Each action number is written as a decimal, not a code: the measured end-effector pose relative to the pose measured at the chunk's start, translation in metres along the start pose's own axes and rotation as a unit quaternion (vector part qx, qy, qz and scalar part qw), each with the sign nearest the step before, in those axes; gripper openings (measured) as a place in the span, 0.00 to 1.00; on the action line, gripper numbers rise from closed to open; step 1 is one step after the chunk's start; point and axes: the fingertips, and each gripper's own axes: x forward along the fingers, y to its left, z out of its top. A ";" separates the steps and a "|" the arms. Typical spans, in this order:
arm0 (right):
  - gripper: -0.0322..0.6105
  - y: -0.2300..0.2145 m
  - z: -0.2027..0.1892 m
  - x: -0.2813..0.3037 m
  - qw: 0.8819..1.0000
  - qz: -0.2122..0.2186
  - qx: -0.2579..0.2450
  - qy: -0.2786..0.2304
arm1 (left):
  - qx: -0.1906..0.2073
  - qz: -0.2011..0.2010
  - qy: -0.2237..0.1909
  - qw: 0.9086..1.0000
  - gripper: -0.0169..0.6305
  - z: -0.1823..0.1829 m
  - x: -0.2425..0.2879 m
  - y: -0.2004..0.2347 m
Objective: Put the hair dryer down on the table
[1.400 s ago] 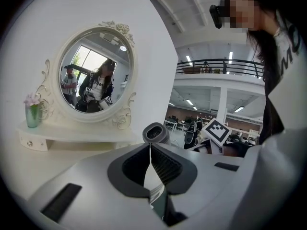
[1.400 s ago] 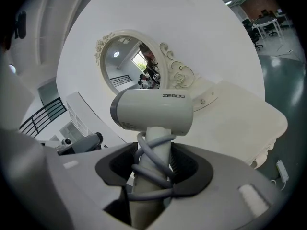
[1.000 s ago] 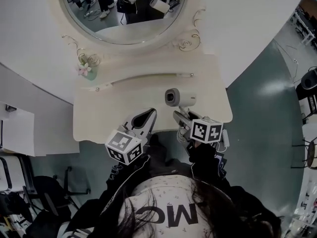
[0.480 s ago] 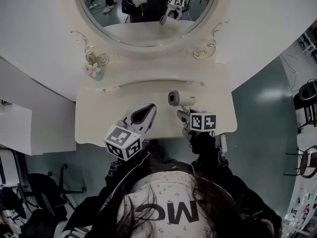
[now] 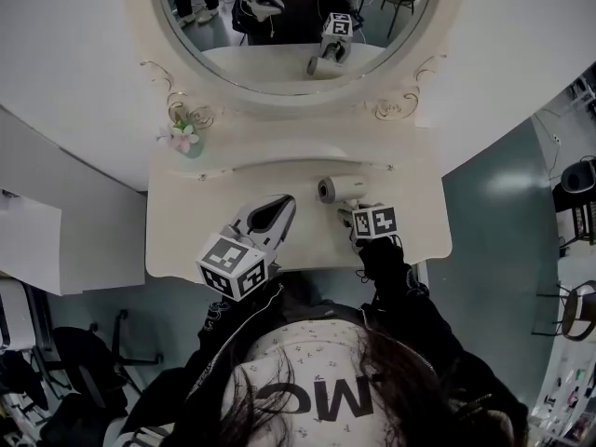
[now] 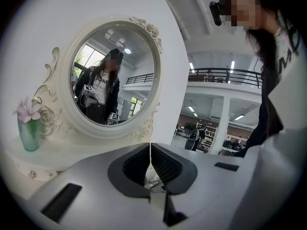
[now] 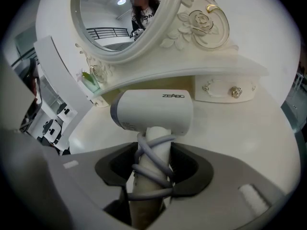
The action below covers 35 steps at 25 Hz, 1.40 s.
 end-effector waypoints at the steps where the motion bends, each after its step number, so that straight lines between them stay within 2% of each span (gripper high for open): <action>1: 0.39 -0.002 0.001 0.002 1.000 -0.002 -0.004 0.003 | 0.000 0.001 0.000 1.000 0.03 0.000 0.000 0.003; 8: 0.39 -0.012 0.009 0.016 0.999 -0.024 -0.031 0.017 | -0.001 0.007 0.003 1.000 0.03 0.003 0.000 0.019; 16: 0.39 -0.026 0.018 0.025 0.989 -0.062 -0.127 0.039 | -0.001 0.007 0.008 1.000 0.03 0.004 0.003 0.029; 25: 0.39 -0.040 0.034 0.028 0.988 -0.064 -0.134 0.032 | -0.001 -0.002 0.013 1.000 0.03 0.004 0.008 0.029; 35: 0.39 -0.052 0.044 0.031 0.990 -0.077 -0.115 0.017 | -0.002 0.001 0.013 1.000 0.03 0.003 0.005 0.036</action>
